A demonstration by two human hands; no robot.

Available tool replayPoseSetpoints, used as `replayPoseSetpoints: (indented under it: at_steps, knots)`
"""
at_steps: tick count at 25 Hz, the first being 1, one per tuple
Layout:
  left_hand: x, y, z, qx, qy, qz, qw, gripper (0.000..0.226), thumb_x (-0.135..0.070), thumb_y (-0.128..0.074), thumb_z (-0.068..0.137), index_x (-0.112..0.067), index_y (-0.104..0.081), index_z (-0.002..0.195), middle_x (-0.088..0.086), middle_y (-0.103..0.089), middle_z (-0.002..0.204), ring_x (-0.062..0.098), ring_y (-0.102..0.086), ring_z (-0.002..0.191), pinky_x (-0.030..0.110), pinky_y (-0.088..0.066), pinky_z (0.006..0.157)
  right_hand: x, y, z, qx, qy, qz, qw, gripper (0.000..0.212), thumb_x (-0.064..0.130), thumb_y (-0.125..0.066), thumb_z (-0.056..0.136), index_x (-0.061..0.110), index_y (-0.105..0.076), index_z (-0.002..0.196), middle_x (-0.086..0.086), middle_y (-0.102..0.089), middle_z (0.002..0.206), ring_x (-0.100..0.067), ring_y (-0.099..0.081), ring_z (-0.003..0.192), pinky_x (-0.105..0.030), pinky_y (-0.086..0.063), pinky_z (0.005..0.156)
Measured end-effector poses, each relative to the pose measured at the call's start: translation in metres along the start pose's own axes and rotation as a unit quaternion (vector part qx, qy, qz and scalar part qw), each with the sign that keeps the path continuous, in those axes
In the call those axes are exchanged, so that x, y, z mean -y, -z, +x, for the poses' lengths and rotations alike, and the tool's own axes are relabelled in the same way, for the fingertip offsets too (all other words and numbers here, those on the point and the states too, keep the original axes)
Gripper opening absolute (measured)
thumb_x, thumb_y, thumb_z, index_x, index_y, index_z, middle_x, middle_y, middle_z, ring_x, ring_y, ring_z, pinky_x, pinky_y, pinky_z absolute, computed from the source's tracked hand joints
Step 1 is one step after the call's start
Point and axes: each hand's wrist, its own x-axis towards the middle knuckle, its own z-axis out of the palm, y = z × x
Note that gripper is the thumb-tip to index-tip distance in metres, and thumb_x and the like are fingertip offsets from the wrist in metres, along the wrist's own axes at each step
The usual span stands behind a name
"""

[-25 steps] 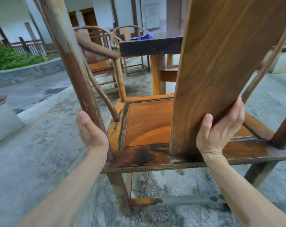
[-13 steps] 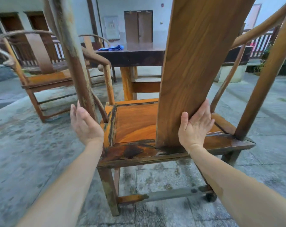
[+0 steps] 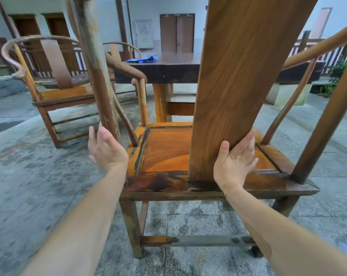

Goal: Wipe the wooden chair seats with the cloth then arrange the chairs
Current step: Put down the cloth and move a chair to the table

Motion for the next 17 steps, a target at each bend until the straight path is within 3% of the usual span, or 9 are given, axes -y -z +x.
replayPoseSetpoints:
  at_steps: [4, 9, 13, 17]
  knots:
    - [-0.015, 0.017, -0.013, 0.034, 0.044, 0.15, 0.987, 0.062, -0.056, -0.004, 0.101, -0.037, -0.027, 0.155, -0.004, -0.015, 0.167, 0.023, -0.014, 0.153, 0.06, -0.004, 0.121, 0.01, 0.02, -0.007, 0.071, -0.039, -0.066, 0.995, 0.07, 0.053, -0.019, 0.101, 0.031, 0.025, 0.151, 0.001, 0.007, 0.167, -0.027, -0.002, 0.153, -0.062, 0.0, 0.122]
    - [-0.102, 0.08, -0.023, 0.112, -0.03, 0.209, 0.971, 0.074, -0.064, -0.006, 0.094, -0.029, -0.028, 0.155, 0.002, -0.019, 0.167, 0.025, -0.019, 0.152, 0.06, -0.012, 0.12, 0.058, 0.108, -0.02, 0.134, 0.054, -0.172, 0.974, 0.074, 0.049, -0.041, 0.1, 0.031, 0.001, 0.158, -0.006, -0.004, 0.168, -0.035, -0.015, 0.151, -0.063, -0.016, 0.117]
    - [-0.21, 0.146, -0.002, 0.203, -0.083, 0.251, 0.943, 0.075, -0.072, -0.009, 0.092, -0.035, -0.029, 0.154, -0.001, -0.02, 0.166, 0.026, -0.022, 0.151, 0.059, -0.013, 0.121, 0.144, 0.204, -0.002, 0.236, 0.166, -0.243, 0.926, 0.064, 0.061, -0.035, 0.095, 0.04, -0.022, 0.154, -0.003, -0.029, 0.163, -0.032, -0.029, 0.148, -0.058, -0.028, 0.116]
    - [-0.346, 0.23, 0.033, 0.275, -0.142, 0.301, 0.902, 0.077, -0.074, -0.014, 0.089, -0.037, -0.03, 0.154, -0.006, -0.024, 0.165, 0.022, -0.026, 0.15, 0.052, -0.013, 0.123, 0.278, 0.3, 0.027, 0.312, 0.202, -0.219, 0.902, 0.061, 0.066, -0.032, 0.097, 0.039, -0.032, 0.151, 0.006, -0.031, 0.162, -0.022, -0.025, 0.151, -0.047, -0.025, 0.119]
